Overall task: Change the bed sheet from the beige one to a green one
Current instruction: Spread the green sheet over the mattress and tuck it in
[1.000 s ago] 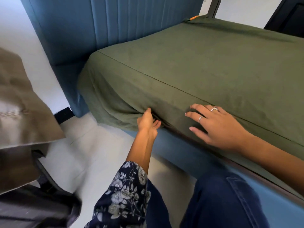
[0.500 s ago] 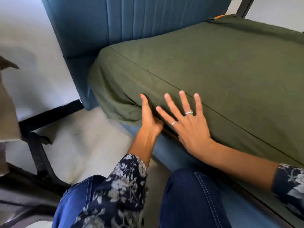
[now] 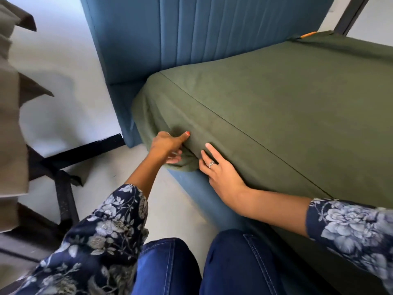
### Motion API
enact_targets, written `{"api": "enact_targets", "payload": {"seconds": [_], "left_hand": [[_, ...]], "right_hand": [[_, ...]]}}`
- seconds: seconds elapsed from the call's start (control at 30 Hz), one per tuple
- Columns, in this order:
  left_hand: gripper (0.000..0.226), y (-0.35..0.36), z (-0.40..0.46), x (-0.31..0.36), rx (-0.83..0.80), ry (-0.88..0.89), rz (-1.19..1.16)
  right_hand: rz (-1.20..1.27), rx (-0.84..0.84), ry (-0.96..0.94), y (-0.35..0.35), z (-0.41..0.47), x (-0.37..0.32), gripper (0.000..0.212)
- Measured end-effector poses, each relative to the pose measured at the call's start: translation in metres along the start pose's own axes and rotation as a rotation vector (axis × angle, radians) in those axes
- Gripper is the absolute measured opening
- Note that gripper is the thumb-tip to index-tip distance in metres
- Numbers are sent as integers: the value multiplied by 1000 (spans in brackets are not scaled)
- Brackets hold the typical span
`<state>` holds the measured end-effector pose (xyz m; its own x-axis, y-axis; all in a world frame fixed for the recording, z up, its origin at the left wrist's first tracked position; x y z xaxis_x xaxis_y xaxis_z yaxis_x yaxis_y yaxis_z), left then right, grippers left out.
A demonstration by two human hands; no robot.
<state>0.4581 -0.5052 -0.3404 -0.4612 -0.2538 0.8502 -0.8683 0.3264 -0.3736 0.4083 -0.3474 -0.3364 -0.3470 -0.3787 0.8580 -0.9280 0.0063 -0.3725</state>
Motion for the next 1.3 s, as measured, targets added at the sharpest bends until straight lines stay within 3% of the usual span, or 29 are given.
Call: {"api": "enact_targets", "payload": {"seconds": [0.1, 0.2, 0.27, 0.33, 0.43, 0.5, 0.6, 0.77, 0.97, 1.1, 1.17, 1.23, 1.3], "left_hand": [[51, 13, -13, -13, -78, -78, 28], [52, 33, -27, -19, -111, -184, -96], [55, 41, -33, -21, -106, -265, -222], [57, 46, -37, -23, -20, -326, -397], [61, 59, -38, -26, 95, -362, -647], [70, 65, -48, -36, 220, -337, -646], [69, 66, -64, -39, 325, -253, -571], [66, 83, -90, -13, 273, -117, -426], [65, 74, -83, -24, 350, -254, -609], [87, 82, -55, -19, 120, -369, -1020], [79, 85, -39, -5, 16, -394, -1113], [77, 83, -19, 6, -108, -377, -1100], [84, 75, 0, 11, -242, -357, -897]], "right_hand": [[-121, -81, -57, 7, 11, -4, 67], [10, -7, -97, 3, 21, 8, 61], [280, 111, -110, -14, 16, 23, 46], [707, 289, -46, -36, -4, 45, 32], [1090, 524, 118, -36, -41, 91, 33], [1144, 668, 311, -10, -56, 128, 36], [1198, 715, 586, 41, -62, 163, 25], [1329, 771, 733, 69, -56, 166, 25], [1414, 732, 749, 83, -45, 160, 19], [1464, 706, 735, 83, -38, 166, 22], [1458, 686, 727, 82, -36, 167, 21], [1440, 657, 718, 82, -35, 168, 22], [1430, 628, 720, 86, -35, 170, 23]]}}
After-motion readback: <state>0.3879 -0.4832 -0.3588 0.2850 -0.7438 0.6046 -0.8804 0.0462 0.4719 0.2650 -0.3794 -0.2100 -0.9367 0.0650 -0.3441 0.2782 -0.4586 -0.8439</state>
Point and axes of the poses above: each hand's wrist, its own z-axis towards the middle knuckle, its own y-axis out of the palm, x = y × z, the point moved 8 cm from there along z, towards the middle knuckle, and after that the axes turned 12 degrees about x, right-handed, at the moved point
